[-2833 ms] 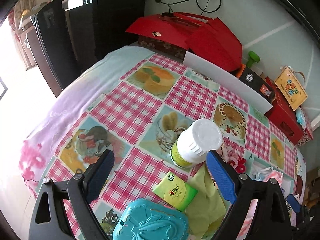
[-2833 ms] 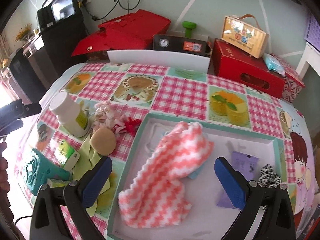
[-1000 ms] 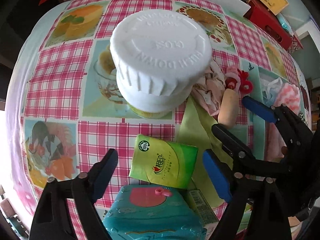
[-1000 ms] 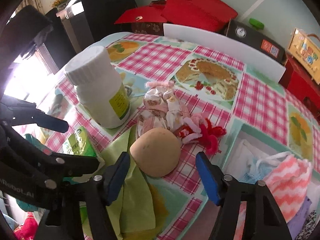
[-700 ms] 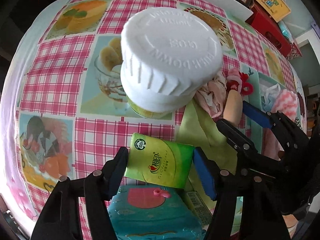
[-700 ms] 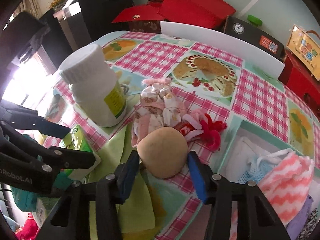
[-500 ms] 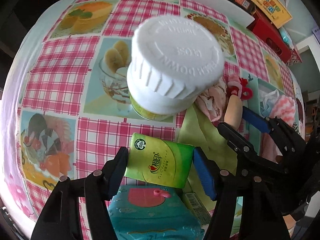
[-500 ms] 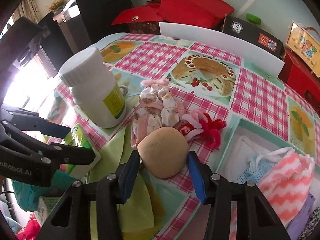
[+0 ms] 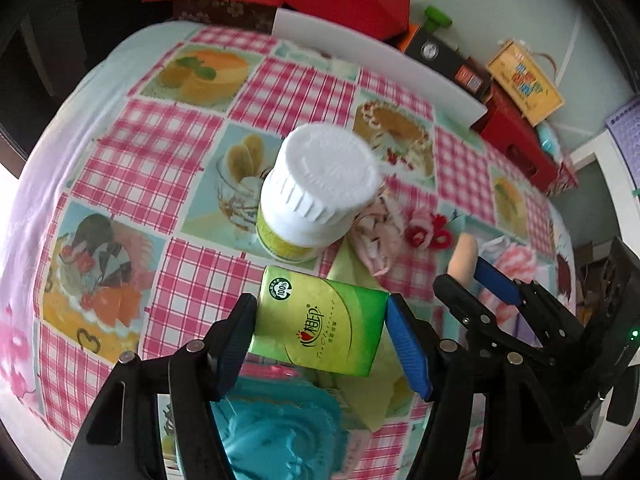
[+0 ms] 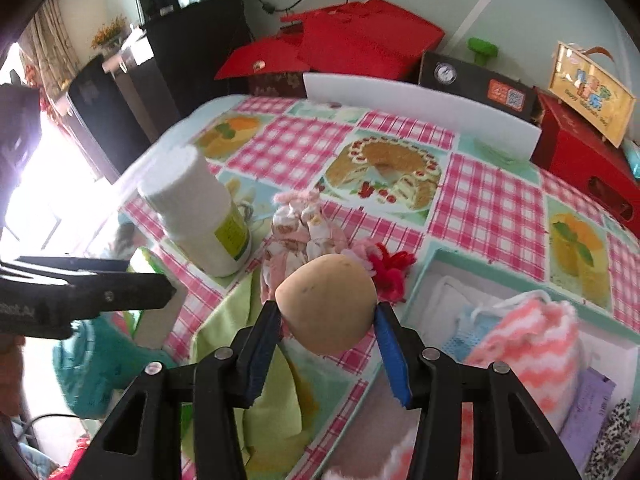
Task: Organize soft objects
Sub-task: 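Lift the tissue pack and sponge with both tools and carry them over the tray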
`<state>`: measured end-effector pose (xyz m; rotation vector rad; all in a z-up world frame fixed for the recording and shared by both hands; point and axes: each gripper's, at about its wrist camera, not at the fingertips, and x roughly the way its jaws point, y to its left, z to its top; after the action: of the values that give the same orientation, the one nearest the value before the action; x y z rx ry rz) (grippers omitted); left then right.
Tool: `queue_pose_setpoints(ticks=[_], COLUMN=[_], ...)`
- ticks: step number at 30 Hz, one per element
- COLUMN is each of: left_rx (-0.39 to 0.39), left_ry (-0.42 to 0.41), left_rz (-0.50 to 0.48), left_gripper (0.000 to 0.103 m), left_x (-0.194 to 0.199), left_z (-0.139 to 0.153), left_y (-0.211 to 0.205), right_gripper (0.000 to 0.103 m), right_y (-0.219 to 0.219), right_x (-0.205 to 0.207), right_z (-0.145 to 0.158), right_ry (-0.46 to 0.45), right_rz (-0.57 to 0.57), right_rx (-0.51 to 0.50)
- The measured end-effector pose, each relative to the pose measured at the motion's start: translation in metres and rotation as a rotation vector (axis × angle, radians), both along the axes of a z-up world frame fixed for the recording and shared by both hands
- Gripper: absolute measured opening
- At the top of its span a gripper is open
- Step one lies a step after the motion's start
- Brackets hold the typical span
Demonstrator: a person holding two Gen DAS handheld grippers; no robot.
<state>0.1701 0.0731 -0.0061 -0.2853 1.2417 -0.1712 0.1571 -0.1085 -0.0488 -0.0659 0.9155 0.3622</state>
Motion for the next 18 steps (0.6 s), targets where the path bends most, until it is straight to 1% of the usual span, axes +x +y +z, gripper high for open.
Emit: queue_pose_setpoints(ticks=[6, 9, 14, 18], left_rx=[-0.017, -0.013, -0.033, -0.038], left_ry=[-0.086, -0.121, -0.188, -0.216], left_rz=[0.019, 0.007, -0.023, -0.053], left_gripper=[0.067, 0.067, 0.067, 0.067], left_x=[-0.012, -0.011, -0.012, -0.010], left_z=[0.029, 0.038, 0.058, 0.067], left_y=[-0.010, -0.020, -0.043, -0.064], right_gripper=[0.051, 0.051, 0.051, 0.051], right_y=[-0.019, -0.030, -0.052, -0.072], right_x=[-0.013, -0.019, -0.028, -0.033], right_z=[0.031, 0.041, 0.056, 0.063], right_ry=[-0.059, -0.074, -0.109, -0.126], right_rz=[-0.053, -0.084, -0.144, -0.198], right_rx=[0.021, 0.024, 0.028, 0.024])
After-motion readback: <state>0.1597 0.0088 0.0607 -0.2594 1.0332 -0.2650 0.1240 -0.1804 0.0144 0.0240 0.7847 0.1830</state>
